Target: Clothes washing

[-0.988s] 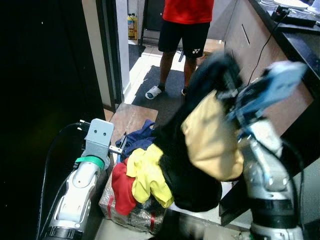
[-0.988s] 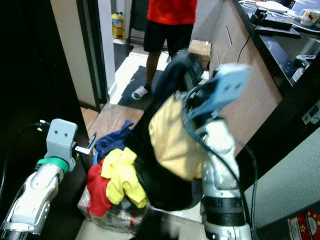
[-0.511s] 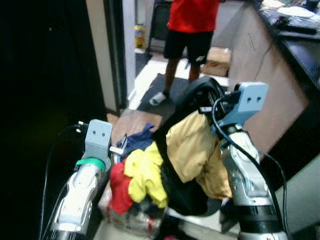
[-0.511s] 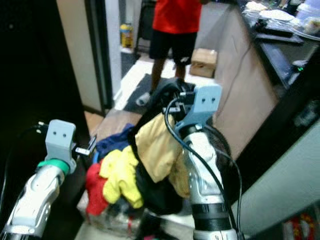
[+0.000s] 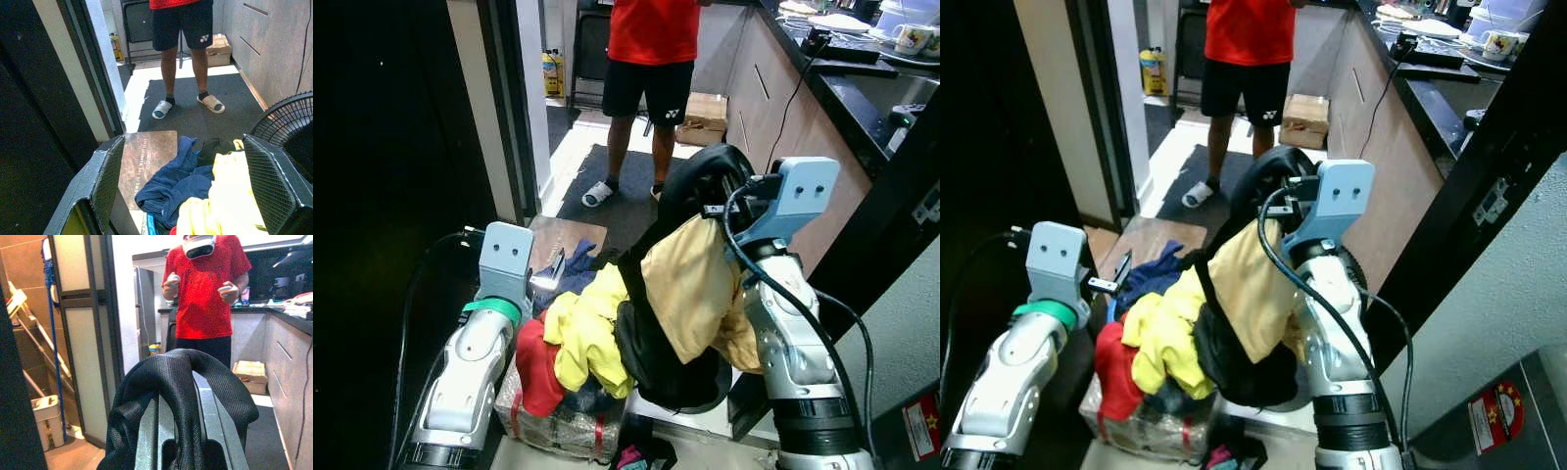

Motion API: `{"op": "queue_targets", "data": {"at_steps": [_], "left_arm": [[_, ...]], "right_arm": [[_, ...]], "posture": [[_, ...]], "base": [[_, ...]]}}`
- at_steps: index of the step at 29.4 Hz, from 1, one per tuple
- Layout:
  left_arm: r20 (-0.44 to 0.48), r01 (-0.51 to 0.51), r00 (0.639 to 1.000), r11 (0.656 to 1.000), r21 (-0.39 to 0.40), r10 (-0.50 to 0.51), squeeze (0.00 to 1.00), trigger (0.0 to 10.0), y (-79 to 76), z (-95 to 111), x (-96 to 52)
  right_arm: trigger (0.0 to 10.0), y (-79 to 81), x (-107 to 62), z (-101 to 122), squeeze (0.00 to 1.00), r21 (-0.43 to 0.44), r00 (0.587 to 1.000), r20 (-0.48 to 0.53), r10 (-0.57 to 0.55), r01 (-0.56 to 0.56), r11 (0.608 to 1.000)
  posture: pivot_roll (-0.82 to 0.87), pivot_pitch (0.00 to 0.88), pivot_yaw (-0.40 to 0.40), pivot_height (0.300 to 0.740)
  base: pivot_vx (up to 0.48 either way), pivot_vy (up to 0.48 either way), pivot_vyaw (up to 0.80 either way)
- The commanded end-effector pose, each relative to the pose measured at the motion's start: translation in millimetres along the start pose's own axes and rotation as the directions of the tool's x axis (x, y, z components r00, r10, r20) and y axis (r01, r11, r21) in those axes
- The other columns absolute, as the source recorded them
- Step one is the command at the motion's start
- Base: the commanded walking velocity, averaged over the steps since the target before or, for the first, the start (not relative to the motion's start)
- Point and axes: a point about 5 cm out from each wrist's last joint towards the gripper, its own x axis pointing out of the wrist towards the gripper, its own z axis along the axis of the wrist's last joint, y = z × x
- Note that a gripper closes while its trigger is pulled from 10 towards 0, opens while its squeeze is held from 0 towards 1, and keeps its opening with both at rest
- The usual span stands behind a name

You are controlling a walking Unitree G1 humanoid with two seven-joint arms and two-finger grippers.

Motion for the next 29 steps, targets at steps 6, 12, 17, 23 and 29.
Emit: {"op": "queue_targets", "data": {"at_steps": [6, 12, 17, 23, 29], "left_arm": [[-0.010, 0.010, 1.000, 1.000, -0.004, -0.010, 0.00, 10.0, -1.3, 1, -0.6], [-0.006, 0.008, 1.000, 1.000, -0.008, -0.008, 0.00, 10.0, -1.3, 2, -0.8], [-0.006, 0.008, 1.000, 1.000, -0.009, -0.008, 0.00, 10.0, -1.7, 3, -0.9], [-0.003, 0.008, 1.000, 1.000, -0.010, -0.008, 0.00, 10.0, -2.2, 4, -0.4], [0.011, 0.009, 1.000, 1.000, -0.012, -0.009, 0.00, 10.0, -1.9, 9, 0.6]], "right_arm": [[10.0, 1.3, -1.3, 5, 0.00, -0.013, 0.999, 0.035, 0.003, -0.003, 1.000], [10.0, 2.2, -1.4, 3, 0.00, -0.011, 0.999, 0.032, 0.009, -0.008, 1.000], [10.0, 2.9, -1.9, 1, 0.00, -0.008, 1.000, 0.024, 0.010, -0.010, 1.000], [10.0, 2.4, -2.1, 1, 0.00, -0.007, 1.000, 0.022, 0.010, -0.010, 1.000], [10.0, 2.7, -2.1, 1, 0.00, -0.003, 1.000, 0.023, 0.010, -0.010, 1.000]], "posture": [[0.15, 0.000, 0.002, 0.740], [0.15, 0.000, 0.000, 0.740], [0.15, 0.000, 0.000, 0.740], [0.15, 0.000, -0.001, 0.740], [0.15, 0.000, 0.000, 0.740]], "base": [[0.000, 0.000, 0.00], [0.000, 0.000, 0.00], [0.000, 0.000, 0.00], [0.000, 0.000, 0.00], [0.000, 0.000, 0.00]]}}
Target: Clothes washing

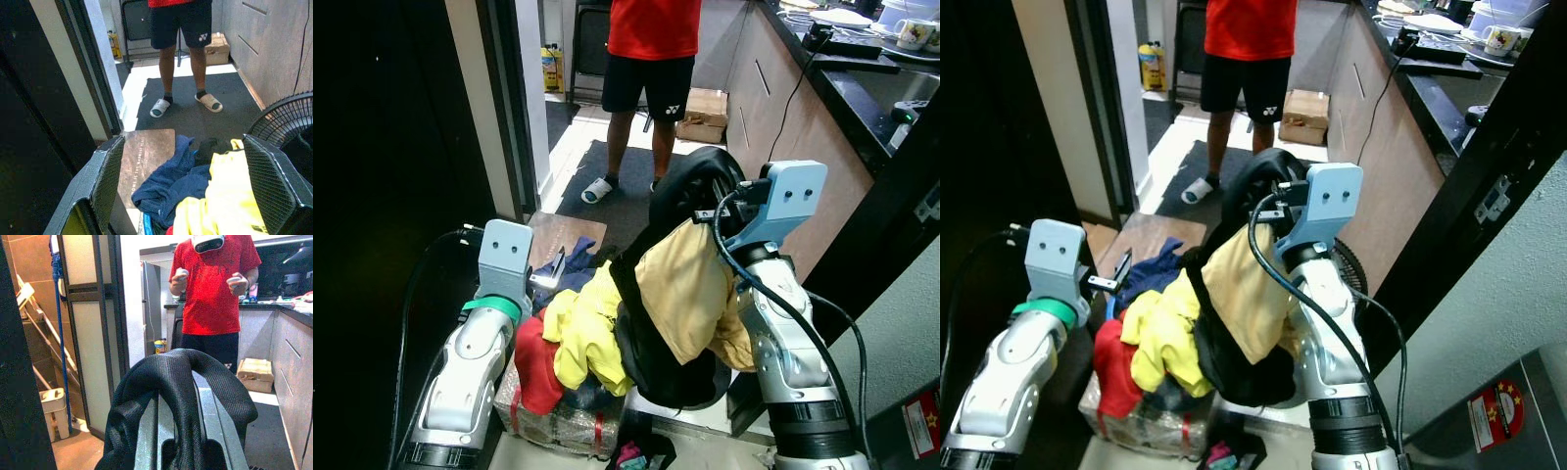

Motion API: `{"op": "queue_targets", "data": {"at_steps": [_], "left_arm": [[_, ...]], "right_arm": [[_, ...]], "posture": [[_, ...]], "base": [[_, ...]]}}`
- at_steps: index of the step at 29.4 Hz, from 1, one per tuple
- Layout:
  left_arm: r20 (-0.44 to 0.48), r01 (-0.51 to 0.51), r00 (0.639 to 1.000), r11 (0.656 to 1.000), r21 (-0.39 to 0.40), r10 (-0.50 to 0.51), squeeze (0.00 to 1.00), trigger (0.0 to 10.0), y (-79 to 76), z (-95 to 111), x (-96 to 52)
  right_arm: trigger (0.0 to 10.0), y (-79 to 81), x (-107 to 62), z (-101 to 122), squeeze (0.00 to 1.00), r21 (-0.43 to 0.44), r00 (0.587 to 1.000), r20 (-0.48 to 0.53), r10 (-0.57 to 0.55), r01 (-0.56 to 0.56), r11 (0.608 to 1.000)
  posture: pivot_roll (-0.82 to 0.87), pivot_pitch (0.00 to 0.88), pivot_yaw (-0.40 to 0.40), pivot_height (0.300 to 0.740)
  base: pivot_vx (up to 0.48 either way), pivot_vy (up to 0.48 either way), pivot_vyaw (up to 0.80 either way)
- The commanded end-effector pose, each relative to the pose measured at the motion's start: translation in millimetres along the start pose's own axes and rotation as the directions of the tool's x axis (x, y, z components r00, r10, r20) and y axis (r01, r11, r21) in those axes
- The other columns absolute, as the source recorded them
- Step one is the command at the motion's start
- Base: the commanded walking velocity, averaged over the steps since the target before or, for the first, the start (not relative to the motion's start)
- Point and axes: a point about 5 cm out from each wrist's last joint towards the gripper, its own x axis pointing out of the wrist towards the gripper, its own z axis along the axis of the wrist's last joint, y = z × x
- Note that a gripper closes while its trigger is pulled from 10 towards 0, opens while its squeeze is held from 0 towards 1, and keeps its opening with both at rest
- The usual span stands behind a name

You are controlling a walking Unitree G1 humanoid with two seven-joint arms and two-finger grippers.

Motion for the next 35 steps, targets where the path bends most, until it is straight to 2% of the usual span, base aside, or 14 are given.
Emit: {"op": "queue_targets", "data": {"at_steps": [1, 4, 7, 10, 22, 24, 25, 27, 35], "left_arm": [[0.005, 0.007, 1.000, 1.000, -0.003, -0.007, 0.00, 10.0, -1.5, 3, 0.4], [0.016, 0.009, 1.000, 1.000, -0.005, -0.009, 0.00, 10.0, -1.2, 7, 0.9], [0.121, 0.024, 0.992, 1.000, -0.005, -0.023, 0.00, 10.0, 2.2, 39, 6.6], [0.158, 0.028, 0.987, 1.000, -0.008, -0.026, 0.00, 10.0, 3.8, 51, 8.7], [0.211, 0.054, 0.976, 0.998, -0.012, -0.050, 0.00, 10.0, 1.6, 69, 9.3], [0.231, 0.058, 0.972, 0.998, -0.011, -0.054, 0.00, 10.0, 3.3, 77, 10.8], [0.231, 0.058, 0.972, 0.998, -0.011, -0.054, 0.00, 10.0, 3.3, 77, 10.8], [0.237, 0.058, 0.970, 0.998, -0.008, -0.054, 0.00, 10.0, 5.0, 80, 11.5], [0.235, 0.062, 0.970, 0.998, -0.007, -0.059, 0.00, 10.0, 5.3, 83, 11.5]], "right_arm": [[10.0, -1.8, -0.9, 3, 0.00, 0.001, 1.000, 0.026, -0.006, 0.006, 1.000], [10.0, -1.0, -0.6, 3, 0.00, 0.004, 1.000, 0.027, -0.004, 0.004, 1.000], [10.0, 0.7, 2.2, 6, 0.00, 0.031, 0.999, 0.036, -0.002, 0.001, 1.000], [10.0, 1.3, 3.2, 6, 0.00, 0.034, 0.999, 0.041, 0.001, -0.002, 0.999], [10.0, 1.3, 5.1, 9, 0.00, 0.066, 0.998, 0.055, -0.011, 0.007, 0.998], [10.0, -1.8, 7.4, 15, 0.00, 0.196, 0.995, 0.084, -0.047, 0.030, 0.980], [10.0, -1.8, 7.4, 15, 0.00, 0.196, 0.995, 0.084, -0.047, 0.030, 0.980], [10.0, -4.1, 8.8, 21, 0.00, 0.279, 0.992, 0.105, -0.067, 0.036, 0.960], [10.0, -5.1, 10.0, 24, 0.00, 0.311, 0.990, 0.116, -0.076, 0.036, 0.950]], "posture": [[0.15, 0.000, 0.000, 0.740], [0.15, 0.000, 0.001, 0.740], [0.16, 0.000, -0.002, 0.740], [0.16, 0.000, -0.002, 0.740], [0.17, 0.000, 0.004, 0.740], [0.17, 0.000, 0.010, 0.740], [0.17, 0.000, 0.010, 0.740], [0.17, 0.000, 0.015, 0.740], [0.18, 0.000, 0.016, 0.740]], "base": [[0.000, 0.000, 0.00], [0.000, 0.000, -0.32], [0.000, 0.000, -0.80], [0.000, 0.000, -0.80], [0.000, 0.000, -0.80], [0.000, 0.000, -0.80], [0.000, 0.000, -0.80], [0.000, 0.000, -0.80], [0.000, 0.000, -0.80]]}}
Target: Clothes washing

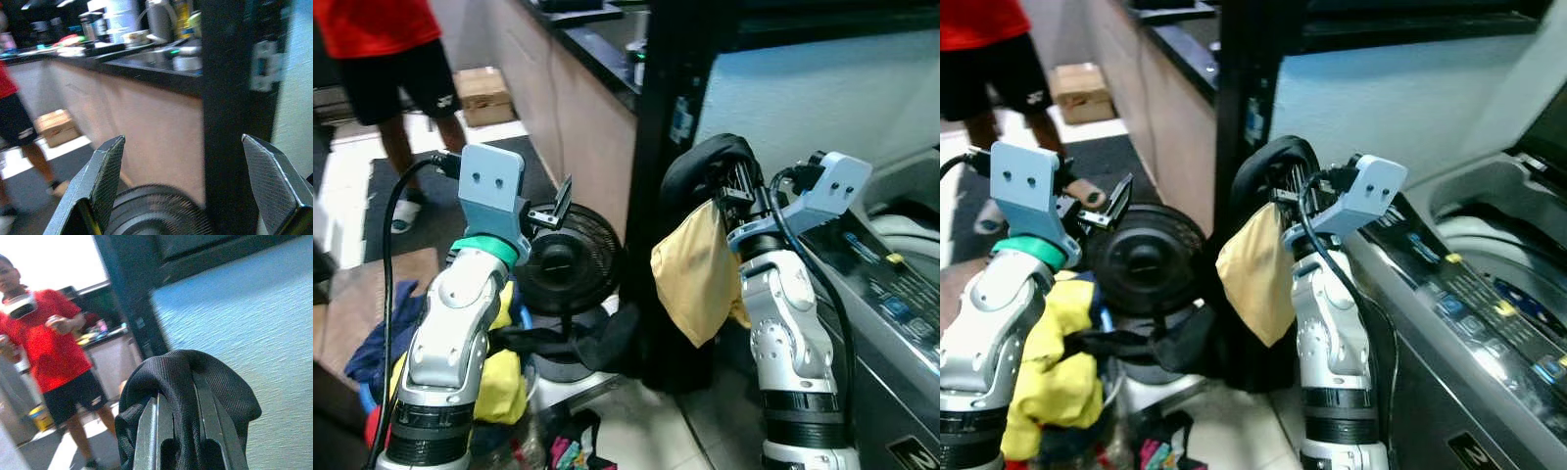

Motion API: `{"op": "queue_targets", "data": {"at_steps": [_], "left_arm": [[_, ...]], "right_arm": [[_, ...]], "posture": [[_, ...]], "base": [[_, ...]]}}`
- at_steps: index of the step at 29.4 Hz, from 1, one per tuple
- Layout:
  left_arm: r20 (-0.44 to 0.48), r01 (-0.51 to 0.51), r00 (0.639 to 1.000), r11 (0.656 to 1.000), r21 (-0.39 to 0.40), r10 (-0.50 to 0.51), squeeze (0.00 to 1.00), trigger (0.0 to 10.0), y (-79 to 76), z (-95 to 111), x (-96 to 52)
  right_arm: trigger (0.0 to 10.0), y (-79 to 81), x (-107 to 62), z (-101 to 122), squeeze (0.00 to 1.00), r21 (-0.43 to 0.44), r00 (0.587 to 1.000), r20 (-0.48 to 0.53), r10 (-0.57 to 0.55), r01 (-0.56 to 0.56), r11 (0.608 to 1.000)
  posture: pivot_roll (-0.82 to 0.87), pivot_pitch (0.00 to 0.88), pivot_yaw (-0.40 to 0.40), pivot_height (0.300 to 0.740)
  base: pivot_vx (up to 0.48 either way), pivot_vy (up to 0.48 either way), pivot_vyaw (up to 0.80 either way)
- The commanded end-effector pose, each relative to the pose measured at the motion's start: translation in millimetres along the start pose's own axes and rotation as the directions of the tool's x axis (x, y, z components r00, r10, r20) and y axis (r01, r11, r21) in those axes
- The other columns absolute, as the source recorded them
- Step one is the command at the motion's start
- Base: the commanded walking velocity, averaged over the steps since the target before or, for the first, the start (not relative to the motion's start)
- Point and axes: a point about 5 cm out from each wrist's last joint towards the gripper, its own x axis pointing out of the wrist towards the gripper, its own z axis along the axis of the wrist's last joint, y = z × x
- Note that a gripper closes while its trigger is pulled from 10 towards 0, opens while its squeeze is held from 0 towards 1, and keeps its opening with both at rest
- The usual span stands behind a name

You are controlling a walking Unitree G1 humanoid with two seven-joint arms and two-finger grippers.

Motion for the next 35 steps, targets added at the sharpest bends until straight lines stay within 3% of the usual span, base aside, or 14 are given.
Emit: {"op": "queue_targets", "data": {"at_steps": [1, 35], "left_arm": [[0.006, 0.014, 1.000, 1.000, 0.003, -0.014, 0.00, 10.0, -0.7, 3.7, 0.6], [-0.008, 0.027, 1.000, 1.000, -0.011, -0.028, 0.00, 10.0, -6.0, 3.7, -0.8]], "right_arm": [[10.0, 5.0, 4.0, 12.7, 0.00, 0.017, 0.998, 0.056, 0.018, -0.019, 1.000], [10.0, 7.2, 4.2, 11.0, 0.00, 0.027, 0.998, 0.043, 0.038, -0.039, 0.999]], "posture": [[0.18, 0.000, 0.016, 0.740], [0.17, 0.000, 0.013, 0.740]], "base": [[0.000, 0.000, -0.80], [0.000, 0.000, -0.80]]}}
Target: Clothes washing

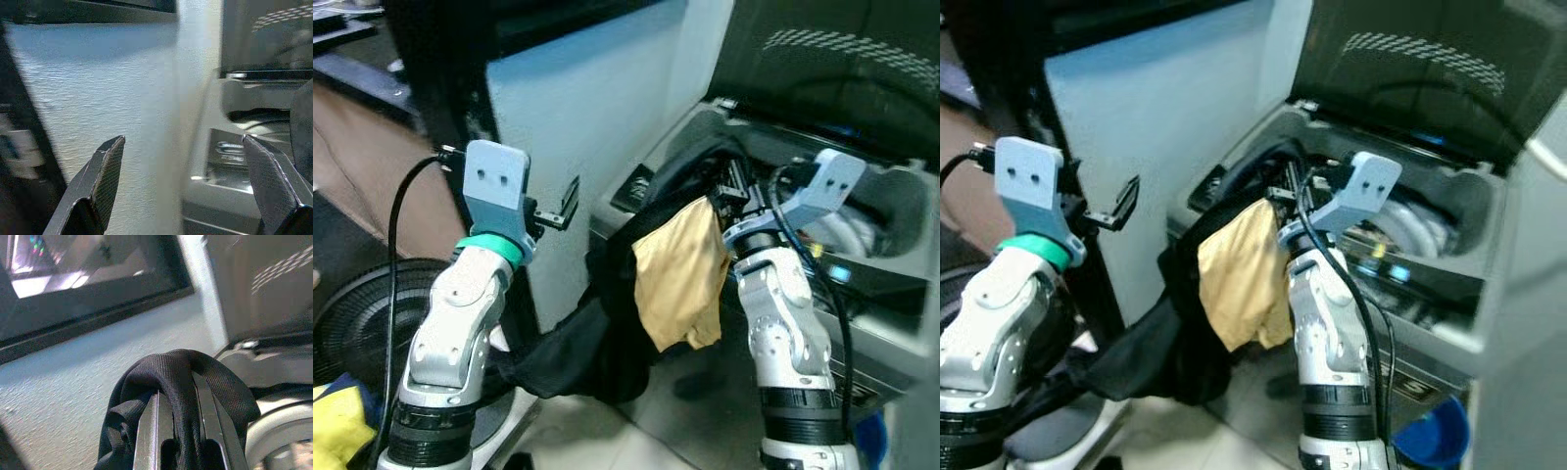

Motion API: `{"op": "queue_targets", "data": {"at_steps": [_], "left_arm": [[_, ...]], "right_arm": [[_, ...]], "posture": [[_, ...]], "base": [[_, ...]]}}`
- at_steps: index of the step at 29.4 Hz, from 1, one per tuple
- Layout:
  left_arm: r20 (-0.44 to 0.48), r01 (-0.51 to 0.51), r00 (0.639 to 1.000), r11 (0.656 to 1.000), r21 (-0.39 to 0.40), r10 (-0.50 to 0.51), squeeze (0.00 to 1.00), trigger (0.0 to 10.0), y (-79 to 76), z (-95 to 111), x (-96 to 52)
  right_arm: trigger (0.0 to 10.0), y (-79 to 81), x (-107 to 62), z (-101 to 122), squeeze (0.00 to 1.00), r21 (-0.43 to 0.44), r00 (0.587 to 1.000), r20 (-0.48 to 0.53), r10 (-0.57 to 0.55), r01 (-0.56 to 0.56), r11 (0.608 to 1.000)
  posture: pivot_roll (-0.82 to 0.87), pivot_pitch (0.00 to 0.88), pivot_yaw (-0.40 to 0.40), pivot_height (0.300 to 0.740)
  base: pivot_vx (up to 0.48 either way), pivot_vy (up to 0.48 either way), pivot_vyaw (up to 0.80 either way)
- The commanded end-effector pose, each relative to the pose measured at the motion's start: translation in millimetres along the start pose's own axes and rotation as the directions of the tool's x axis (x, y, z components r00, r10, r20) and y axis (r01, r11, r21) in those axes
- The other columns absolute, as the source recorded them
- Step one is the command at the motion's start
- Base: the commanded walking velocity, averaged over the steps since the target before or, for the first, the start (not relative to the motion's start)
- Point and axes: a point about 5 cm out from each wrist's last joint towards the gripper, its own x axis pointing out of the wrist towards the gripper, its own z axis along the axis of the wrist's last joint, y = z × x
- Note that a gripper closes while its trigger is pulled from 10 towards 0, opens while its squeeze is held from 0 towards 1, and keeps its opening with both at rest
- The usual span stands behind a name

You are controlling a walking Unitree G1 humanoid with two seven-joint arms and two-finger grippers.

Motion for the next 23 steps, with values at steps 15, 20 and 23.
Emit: {"op": "queue_targets", "data": {"at_steps": [15, 20, 23], "left_arm": [[-0.017, -0.001, 1.000, 1.000, 0.001, 0.001, 0.00, 10.0, -0.3, -3, -1.1], [-0.023, 0.002, 1.000, 1.000, 0.001, -0.002, 0.00, 10.0, -1.5, -5, -1.3], [-0.025, 0.002, 1.000, 1.000, 0.000, -0.002, 0.00, 10.0, -2.8, -5, -1.0]], "right_arm": [[10.0, 12.4, 4.6, 19, 0.00, 0.004, 0.995, 0.082, 0.050, -0.051, 0.999], [10.0, 28.1, 8.5, 30, 0.00, -0.007, 0.983, 0.119, 0.137, -0.137, 0.991], [10.0, 40.5, 10.3, 33, 0.00, -0.014, 0.970, 0.130, 0.207, -0.207, 0.978]], "posture": [[0.17, 0.000, 0.016, 0.740], [0.17, 0.000, 0.017, 0.740], [0.17, 0.000, 0.017, 0.740]], "base": [[0.000, 0.000, -0.80], [0.000, 0.000, -0.80], [0.000, 0.000, -0.80]]}}
